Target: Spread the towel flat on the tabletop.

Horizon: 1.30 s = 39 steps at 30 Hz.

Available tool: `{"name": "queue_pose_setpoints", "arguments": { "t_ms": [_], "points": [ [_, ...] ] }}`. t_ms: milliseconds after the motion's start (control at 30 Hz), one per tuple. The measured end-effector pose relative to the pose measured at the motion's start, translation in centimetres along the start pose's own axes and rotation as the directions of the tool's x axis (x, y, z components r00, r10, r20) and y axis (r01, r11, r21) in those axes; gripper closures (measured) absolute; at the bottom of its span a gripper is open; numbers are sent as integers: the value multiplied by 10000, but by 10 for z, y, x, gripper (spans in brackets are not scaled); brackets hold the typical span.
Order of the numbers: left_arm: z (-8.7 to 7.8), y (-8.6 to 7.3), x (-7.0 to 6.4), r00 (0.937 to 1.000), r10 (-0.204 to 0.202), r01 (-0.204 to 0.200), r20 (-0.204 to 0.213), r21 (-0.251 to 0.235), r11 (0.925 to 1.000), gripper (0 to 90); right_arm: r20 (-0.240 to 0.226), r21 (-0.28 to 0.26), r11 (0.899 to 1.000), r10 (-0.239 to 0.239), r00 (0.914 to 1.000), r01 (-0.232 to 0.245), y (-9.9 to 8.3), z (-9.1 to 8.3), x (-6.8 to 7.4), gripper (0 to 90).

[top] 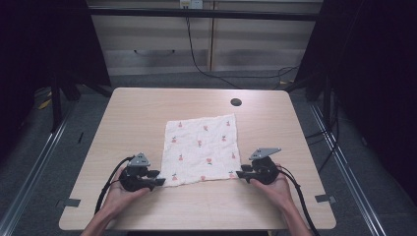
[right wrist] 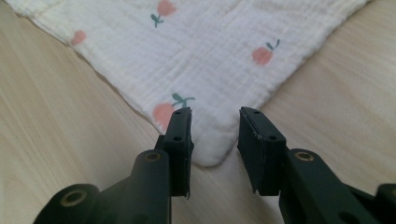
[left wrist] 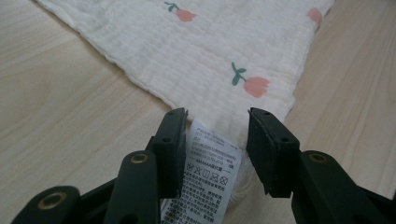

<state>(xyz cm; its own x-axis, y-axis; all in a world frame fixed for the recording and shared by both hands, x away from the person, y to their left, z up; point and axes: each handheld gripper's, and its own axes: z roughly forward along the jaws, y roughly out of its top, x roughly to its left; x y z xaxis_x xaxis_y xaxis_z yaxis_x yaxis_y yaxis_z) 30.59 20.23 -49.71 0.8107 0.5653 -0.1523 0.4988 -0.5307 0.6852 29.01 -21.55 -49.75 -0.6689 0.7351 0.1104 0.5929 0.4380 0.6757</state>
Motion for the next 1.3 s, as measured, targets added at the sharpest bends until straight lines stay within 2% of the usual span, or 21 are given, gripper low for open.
{"name": "queue_pose_setpoints", "arguments": {
  "t_ms": [100,133,167,200,233,267,333,367,567,667,767,867,1000,1100,1233,1300],
  "points": [
    [1,1,-3,9997,199,-199,-137,39,9998,565,-33,-8,10000,16,10000,-16,-1,0,0,653],
    [2,1,-3,9996,236,-236,-185,-3,9997,566,28,-27,10000,-67,10000,67,-1,1,1,679],
    [1,1,-4,9988,434,-431,-207,129,9990,569,-113,-26,9999,-138,9998,138,-2,1,1,718],
    [2,1,-5,9989,455,-455,-127,32,9990,611,-102,-25,9998,-215,9997,215,-1,1,2,761],
    [2,1,-6,9977,650,-649,-199,71,9979,666,-143,-31,9997,-238,9996,237,-1,1,3,803],
    [2,1,-7,9978,668,-667,-59,72,9977,720,-124,-3,9996,-282,9995,282,-1,1,5,833],
    [2,1,-9,9971,755,-755,64,104,9971,871,-112,-26,9998,-210,9997,210,-1,1,8,859],
    [2,1,-9,9976,690,-690,30,64,9976,886,-180,-46,9996,-262,9995,261,-1,1,8,863],
    [-5,-5,-1,9995,15,-15,330,0,10000,892,-361,-10,9998,-175,9992,175,-6,-7,14,866],
    [-8,-10,-5,9984,-84,84,558,2,10000,892,-543,-91,9997,-211,9983,206,-11,-11,19,865],
    [-10,-12,-11,9982,-7,4,603,53,10000,891,-544,45,9999,-126,9984,129,-16,-14,25,865],
    [-12,-17,-17,9969,-149,146,775,43,9999,891,-642,0,10000,-51,9979,52,-22,-21,29,865],
    [-16,-20,-24,9972,2,-12,749,135,9999,890,-704,116,9999,60,9975,-52,-31,-28,36,865],
    [-17,-24,-32,9964,-14,3,851,131,9999,889,-704,83,9999,-55,9975,62,-33,-30,40,864],
    [-19,-29,-37,9930,-40,17,1182,192,9998,886,-706,124,9999,71,9975,-63,-38,-32,39,863],
    [-21,-29,-38,9935,-45,19,1139,231,9997,881,-764,144,9998,125,9970,-114,-41,-35,39,860]
  ]
}}
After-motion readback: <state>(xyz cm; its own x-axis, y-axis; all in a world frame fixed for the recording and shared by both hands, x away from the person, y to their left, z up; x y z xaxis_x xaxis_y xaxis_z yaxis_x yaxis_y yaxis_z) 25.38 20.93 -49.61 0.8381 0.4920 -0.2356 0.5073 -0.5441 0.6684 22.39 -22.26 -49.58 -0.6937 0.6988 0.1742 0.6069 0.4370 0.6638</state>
